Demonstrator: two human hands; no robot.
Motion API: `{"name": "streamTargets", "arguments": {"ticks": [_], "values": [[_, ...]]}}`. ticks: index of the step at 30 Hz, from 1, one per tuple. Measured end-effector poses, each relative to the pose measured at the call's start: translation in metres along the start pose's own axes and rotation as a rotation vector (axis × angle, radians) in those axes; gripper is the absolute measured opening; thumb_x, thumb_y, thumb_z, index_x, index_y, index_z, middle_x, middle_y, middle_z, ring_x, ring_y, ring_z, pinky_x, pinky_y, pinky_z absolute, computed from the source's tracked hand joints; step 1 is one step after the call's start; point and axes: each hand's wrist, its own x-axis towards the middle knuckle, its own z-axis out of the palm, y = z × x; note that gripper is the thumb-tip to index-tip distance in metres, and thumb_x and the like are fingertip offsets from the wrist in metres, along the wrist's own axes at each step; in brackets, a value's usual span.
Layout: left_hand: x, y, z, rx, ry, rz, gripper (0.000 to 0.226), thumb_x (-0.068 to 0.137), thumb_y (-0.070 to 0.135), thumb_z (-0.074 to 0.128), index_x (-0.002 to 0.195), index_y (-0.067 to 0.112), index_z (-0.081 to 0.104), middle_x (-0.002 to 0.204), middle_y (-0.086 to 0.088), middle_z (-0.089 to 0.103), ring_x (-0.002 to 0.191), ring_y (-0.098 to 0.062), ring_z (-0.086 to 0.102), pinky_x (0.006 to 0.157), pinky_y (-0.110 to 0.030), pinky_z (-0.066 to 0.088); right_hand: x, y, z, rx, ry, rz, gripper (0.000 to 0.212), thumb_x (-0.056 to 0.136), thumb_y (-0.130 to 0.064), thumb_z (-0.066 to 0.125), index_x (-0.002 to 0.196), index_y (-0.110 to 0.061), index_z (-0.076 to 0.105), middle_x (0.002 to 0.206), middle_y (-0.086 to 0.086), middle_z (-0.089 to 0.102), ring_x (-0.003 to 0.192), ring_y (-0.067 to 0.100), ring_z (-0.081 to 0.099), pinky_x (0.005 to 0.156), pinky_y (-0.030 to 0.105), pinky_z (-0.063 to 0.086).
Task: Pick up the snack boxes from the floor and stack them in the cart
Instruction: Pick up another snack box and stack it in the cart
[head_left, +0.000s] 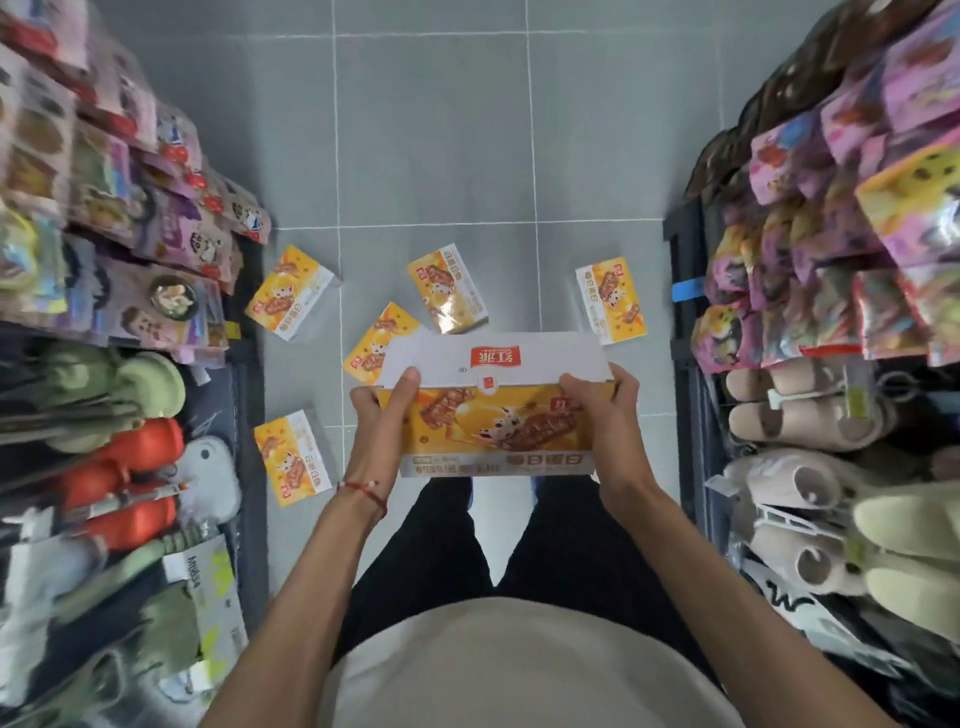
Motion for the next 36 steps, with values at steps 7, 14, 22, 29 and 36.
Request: {"name": "streamTargets", "arguments": {"ticks": [7,14,22,29,36], "values": [[-0.059,-0.031,0.015,-0.228,0.166,0.066,0.046,0.099,0.048,0.054,0.139,0.025,0.051,0.115,-0.002,0.076,0.09,-0.009,0.075,0.08,-0.029,0.058,-0.012,-0.014,-0.021,-0.135,-0.193,-0.073,0.049,0.101,-0.025,0.062,0.147,-0.032,0.046,0.124,0.001,0.072,0.098,0.011,0.075,0.072,0.024,0.055],[-0.112,-0.071,0.064,-0.482,0.312,0.048,0.047,0.099,0.041,0.056,0.137,0.013,0.058,0.117,-0.007,0.075,0.083,-0.007,0.075,0.058,-0.01,0.053,-0.013,-0.034,-0.055,-0.294,-0.385,-0.09,0.036,0.099,-0.011,0.059,0.133,-0.024,0.057,0.101,0.0,0.079,0.081,0.012,0.079,0.06,0.021,0.058],[-0.187,-0.127,0.071,-0.704,0.502,0.1,0.054,0.092,0.043,0.065,0.14,0.019,0.055,0.116,-0.003,0.076,0.094,-0.015,0.075,0.068,-0.016,0.054,-0.052,-0.015,-0.053,-0.505,-0.579,-0.147,0.038,0.098,-0.008,0.058,0.133,-0.02,0.062,0.101,0.004,0.081,0.088,0.023,0.08,0.068,0.029,0.059],[-0.281,-0.208,0.063,-0.89,0.699,0.175,0.061,0.081,0.047,0.06,0.139,0.028,0.054,0.116,0.004,0.076,0.097,-0.013,0.074,0.075,-0.02,0.052,-0.128,0.046,-0.039,-0.632,-0.763,-0.173,0.045,0.098,-0.008,0.058,0.135,-0.032,0.057,0.102,0.001,0.081,0.087,0.021,0.079,0.065,0.03,0.058],[-0.387,-0.338,0.076,-1.121,0.869,0.186,0.064,0.077,0.042,0.063,0.139,0.026,0.055,0.114,0.003,0.076,0.093,-0.011,0.075,0.067,-0.017,0.054,-0.221,0.157,-0.048,-0.837,-0.924,-0.22,0.042,0.095,-0.015,0.065,0.135,-0.029,0.057,0.105,0.0,0.08,0.093,0.019,0.077,0.077,0.036,0.053]]}}
